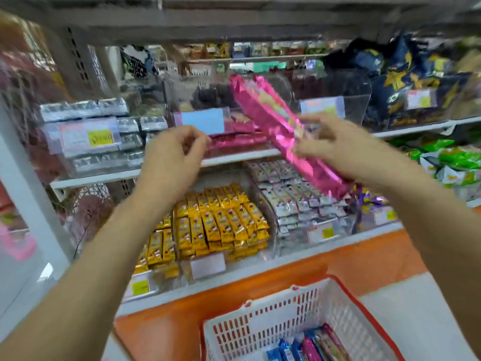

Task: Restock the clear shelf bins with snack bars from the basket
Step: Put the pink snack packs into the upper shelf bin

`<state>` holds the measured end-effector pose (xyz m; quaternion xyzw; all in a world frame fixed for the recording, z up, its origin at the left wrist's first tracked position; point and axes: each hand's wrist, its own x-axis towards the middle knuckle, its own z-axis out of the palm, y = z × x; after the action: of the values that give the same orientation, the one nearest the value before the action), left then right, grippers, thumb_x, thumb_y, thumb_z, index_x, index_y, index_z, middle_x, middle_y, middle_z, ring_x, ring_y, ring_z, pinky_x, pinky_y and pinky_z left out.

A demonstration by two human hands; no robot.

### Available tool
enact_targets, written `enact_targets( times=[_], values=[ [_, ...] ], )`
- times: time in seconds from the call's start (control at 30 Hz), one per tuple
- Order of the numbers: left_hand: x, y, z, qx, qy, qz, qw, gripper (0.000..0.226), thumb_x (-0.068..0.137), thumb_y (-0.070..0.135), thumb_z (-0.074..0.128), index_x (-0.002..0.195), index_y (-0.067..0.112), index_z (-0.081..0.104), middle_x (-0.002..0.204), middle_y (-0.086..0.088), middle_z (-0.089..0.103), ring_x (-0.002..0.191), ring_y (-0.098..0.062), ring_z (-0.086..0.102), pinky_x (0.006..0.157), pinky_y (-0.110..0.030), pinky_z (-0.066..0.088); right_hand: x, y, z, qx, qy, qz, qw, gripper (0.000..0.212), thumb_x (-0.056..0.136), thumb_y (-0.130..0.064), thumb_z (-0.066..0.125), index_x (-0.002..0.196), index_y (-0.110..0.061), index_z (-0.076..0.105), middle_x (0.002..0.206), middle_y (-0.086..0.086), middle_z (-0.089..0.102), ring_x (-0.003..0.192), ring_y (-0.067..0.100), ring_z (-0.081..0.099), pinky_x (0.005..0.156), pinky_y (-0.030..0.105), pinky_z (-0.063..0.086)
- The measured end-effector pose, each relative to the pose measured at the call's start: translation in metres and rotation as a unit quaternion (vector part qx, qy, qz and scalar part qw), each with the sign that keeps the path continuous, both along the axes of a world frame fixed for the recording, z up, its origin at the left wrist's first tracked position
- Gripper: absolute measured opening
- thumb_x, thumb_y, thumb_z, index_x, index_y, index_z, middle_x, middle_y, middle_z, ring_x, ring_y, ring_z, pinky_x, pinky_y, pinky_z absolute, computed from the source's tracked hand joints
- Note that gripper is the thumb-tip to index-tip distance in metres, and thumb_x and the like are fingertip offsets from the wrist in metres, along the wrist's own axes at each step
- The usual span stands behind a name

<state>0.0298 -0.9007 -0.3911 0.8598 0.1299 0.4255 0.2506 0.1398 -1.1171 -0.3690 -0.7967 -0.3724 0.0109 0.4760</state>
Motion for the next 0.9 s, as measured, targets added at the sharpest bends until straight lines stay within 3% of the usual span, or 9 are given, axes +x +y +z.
enact_targets(
  times=[0.1,0.2,0.33,0.5,0.6,0.67,0.73,0.8,0.9],
  values=[
    [0.008,0.033,0.025,0.134,-0.009,0.09,0.987,0.024,0.093,0.015,0.052,0.113,0.01,0.065,0.107,-0.01,0.062,0.1,-0.026,0.057,0.083,-0.03,0.039,0.026,0.029,0.06,-0.083,-0.062,-0.017,0.994,0.041,0.07,-0.041,0.068,0.106,-0.022,0.068,0.098,0.006,0.072,0.078,0.019,0.068,0.068,0.031,0.054],
    [0.014,0.054,0.031,0.183,-0.015,0.101,0.978,0.026,0.092,0.012,0.053,0.115,0.009,0.064,0.113,-0.014,0.06,0.104,-0.028,0.055,0.087,-0.032,0.039,0.042,0.066,0.107,-0.175,-0.082,-0.021,0.981,0.048,0.062,-0.05,0.07,0.093,-0.013,0.069,0.092,0.012,0.072,0.08,0.034,0.068,0.078,0.043,0.056],
    [0.019,0.07,0.028,0.211,0.031,0.095,0.972,0.025,0.091,0.014,0.057,0.114,0.009,0.066,0.108,-0.014,0.06,0.1,-0.031,0.057,0.085,-0.033,0.041,0.063,0.131,0.142,-0.274,-0.045,-0.005,0.961,0.021,0.08,-0.037,0.067,0.083,-0.018,0.058,0.077,0.008,0.059,0.063,0.022,0.052,0.071,0.034,0.045],
    [0.017,0.076,0.028,0.216,0.041,0.075,0.973,0.027,0.089,0.006,0.059,0.115,0.007,0.068,0.112,-0.014,0.061,0.1,-0.03,0.057,0.087,-0.035,0.043,0.075,0.198,0.138,-0.358,-0.041,-0.001,0.933,0.016,0.089,-0.027,0.061,0.092,-0.011,0.058,0.074,0.005,0.059,0.051,0.014,0.057,0.05,0.021,0.05],
    [0.015,0.079,0.029,0.228,0.039,0.062,0.971,0.027,0.09,0.005,0.057,0.115,0.006,0.068,0.111,-0.012,0.062,0.101,-0.03,0.058,0.088,-0.033,0.043,0.083,0.23,0.118,-0.363,-0.058,0.005,0.93,0.019,0.089,-0.026,0.059,0.101,-0.012,0.056,0.076,0.003,0.055,0.055,0.013,0.051,0.052,0.023,0.045],
    [0.015,0.08,0.028,0.227,0.039,0.058,0.971,0.028,0.092,0.007,0.054,0.117,0.007,0.066,0.113,-0.01,0.061,0.104,-0.026,0.057,0.087,-0.026,0.038,0.085,0.243,0.108,-0.367,-0.07,0.006,0.927,0.027,0.091,-0.027,0.058,0.112,-0.01,0.057,0.085,0.005,0.058,0.064,0.014,0.056,0.055,0.024,0.045],
    [0.014,0.08,0.026,0.221,0.034,0.053,0.973,0.029,0.093,0.009,0.053,0.119,0.009,0.065,0.113,-0.008,0.06,0.103,-0.023,0.056,0.082,-0.017,0.032,0.085,0.247,0.099,-0.37,-0.099,0.002,0.924,0.043,0.094,-0.03,0.057,0.132,-0.011,0.049,0.117,0.009,0.057,0.099,0.02,0.06,0.066,0.025,0.045],
    [0.014,0.081,0.024,0.216,0.029,0.046,0.975,0.029,0.093,0.009,0.052,0.119,0.01,0.065,0.112,-0.007,0.06,0.102,-0.022,0.056,0.081,-0.018,0.033,0.085,0.248,0.093,-0.363,-0.111,-0.007,0.925,0.057,0.095,-0.036,0.054,0.143,-0.01,0.037,0.143,0.012,0.041,0.126,0.028,0.046,0.079,0.03,0.04],
    [0.014,0.082,0.022,0.215,0.026,0.046,0.975,0.03,0.093,0.009,0.052,0.12,0.01,0.065,0.111,-0.006,0.06,0.101,-0.021,0.055,0.08,-0.019,0.033,0.084,0.246,0.092,-0.331,-0.031,0.019,0.943,0.064,0.096,-0.046,0.05,0.147,-0.015,0.028,0.149,0.012,0.033,0.13,0.031,0.04,0.087,0.037,0.039]
  ],
)
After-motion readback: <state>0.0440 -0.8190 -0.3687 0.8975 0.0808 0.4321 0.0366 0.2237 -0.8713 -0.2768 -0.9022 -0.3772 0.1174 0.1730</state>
